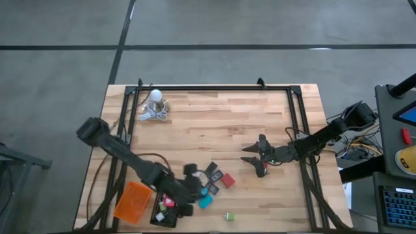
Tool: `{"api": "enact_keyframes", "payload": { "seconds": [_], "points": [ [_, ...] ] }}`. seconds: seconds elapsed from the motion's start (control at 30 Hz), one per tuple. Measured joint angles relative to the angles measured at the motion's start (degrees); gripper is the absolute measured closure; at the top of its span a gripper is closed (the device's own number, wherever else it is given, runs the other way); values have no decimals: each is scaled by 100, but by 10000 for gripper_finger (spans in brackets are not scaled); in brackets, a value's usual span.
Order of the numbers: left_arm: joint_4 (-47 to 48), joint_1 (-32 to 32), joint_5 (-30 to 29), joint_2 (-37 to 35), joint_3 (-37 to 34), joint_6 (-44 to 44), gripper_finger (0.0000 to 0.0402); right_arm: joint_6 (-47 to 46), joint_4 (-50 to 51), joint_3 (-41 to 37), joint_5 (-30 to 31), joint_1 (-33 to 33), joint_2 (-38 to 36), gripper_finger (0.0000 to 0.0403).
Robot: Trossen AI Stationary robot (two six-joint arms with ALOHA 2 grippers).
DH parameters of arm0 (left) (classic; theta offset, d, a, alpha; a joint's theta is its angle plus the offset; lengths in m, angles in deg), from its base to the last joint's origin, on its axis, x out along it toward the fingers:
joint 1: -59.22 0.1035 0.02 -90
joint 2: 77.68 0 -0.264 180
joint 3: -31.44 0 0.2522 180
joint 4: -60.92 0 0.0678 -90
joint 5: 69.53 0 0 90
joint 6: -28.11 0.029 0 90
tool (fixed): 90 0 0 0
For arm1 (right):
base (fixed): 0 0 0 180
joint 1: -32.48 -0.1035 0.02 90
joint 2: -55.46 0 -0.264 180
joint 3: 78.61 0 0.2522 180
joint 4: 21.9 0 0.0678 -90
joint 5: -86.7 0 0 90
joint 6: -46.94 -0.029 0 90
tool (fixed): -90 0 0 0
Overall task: Pick & Place Office items
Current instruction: Put the blue charger adapter into the black basket
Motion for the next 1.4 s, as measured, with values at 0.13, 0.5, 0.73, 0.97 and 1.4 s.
{"api": "enact_keyframes", "payload": {
  "seconds": [0.13,0.5,0.73,0.97,1.4],
  "points": [
    [1063,-110,-12,-568,-2,-882,262,2,0,-4,0,0,0,199],
    [2053,-975,65,-875,-137,-2549,262,2,5,-7,4,0,0,199],
    [2046,-1525,652,-871,-274,-3178,262,2,6,-9,3,0,0,199],
    [1335,-1831,664,-869,-939,-3559,262,2,4,-11,9,0,1,199],
    [-820,-1823,1264,-861,-2349,-3961,262,4,4,-13,15,0,4,199]
  ]
}}
